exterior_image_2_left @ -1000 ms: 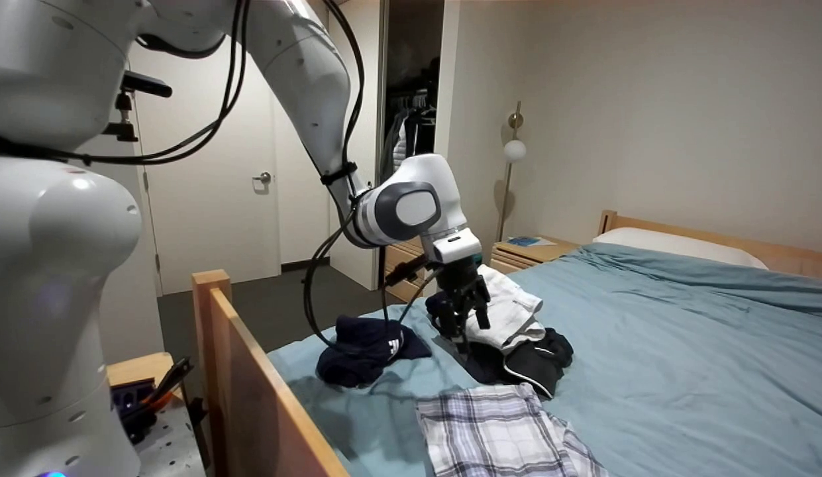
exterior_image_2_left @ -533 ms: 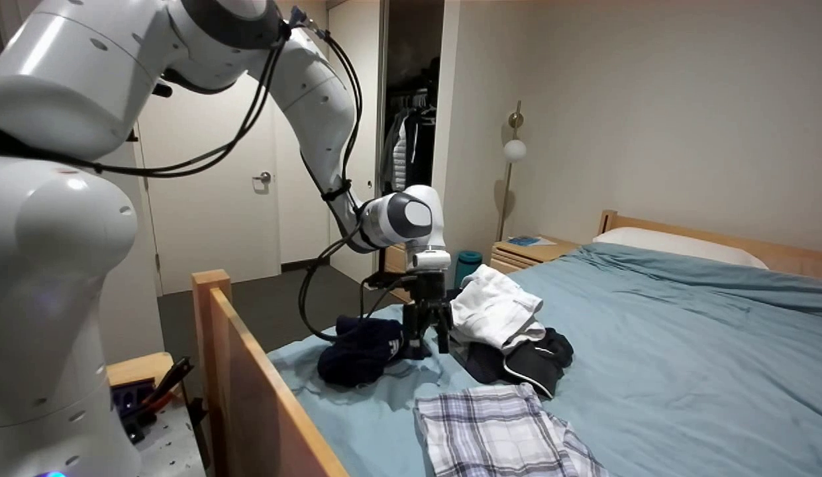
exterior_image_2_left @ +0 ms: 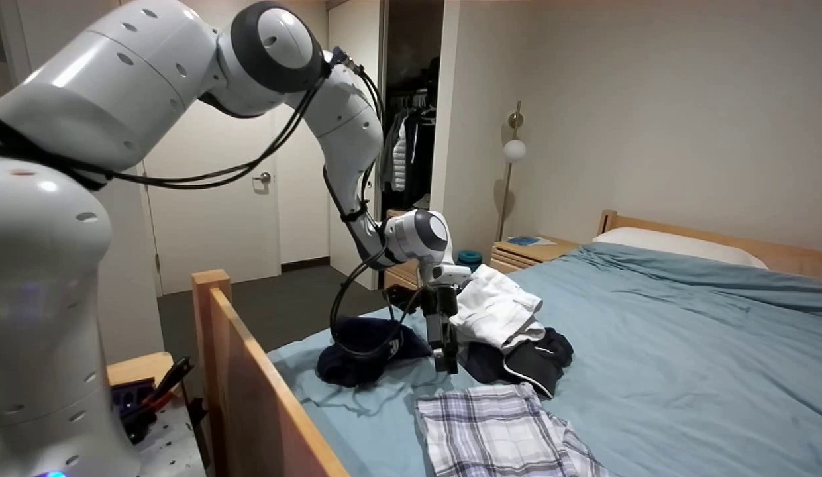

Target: Fold the checked trousers

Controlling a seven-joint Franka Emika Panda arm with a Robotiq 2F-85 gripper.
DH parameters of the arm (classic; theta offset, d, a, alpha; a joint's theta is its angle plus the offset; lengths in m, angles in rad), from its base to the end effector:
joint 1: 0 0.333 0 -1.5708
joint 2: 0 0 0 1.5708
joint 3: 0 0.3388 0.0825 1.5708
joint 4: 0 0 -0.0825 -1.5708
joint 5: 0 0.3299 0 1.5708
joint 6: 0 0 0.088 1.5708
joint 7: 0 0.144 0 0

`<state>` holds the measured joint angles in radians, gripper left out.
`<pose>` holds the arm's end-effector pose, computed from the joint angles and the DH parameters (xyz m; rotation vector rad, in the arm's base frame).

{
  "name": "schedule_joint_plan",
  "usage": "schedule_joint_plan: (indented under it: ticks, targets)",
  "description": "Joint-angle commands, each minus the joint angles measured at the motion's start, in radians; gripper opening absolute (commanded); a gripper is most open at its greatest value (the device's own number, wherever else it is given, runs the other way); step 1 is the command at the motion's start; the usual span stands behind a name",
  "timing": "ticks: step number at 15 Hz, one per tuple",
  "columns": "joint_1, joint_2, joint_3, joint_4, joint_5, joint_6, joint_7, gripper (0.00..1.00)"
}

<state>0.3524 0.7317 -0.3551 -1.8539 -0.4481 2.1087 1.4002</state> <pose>0.5613 -0.0299 0.1597 2.0911 -1.2035 0.0320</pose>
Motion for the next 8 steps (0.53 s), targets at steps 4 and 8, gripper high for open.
schedule_joint_plan:
  ticks: [4, 8]
  targets:
    - [-0.047, 0.001, 0.077, 0.011, -0.085, -0.009, -0.029, 1.0]
    - [-0.055, 0.002, 0.088, 0.014, -0.146, -0.081, -0.043, 1.0]
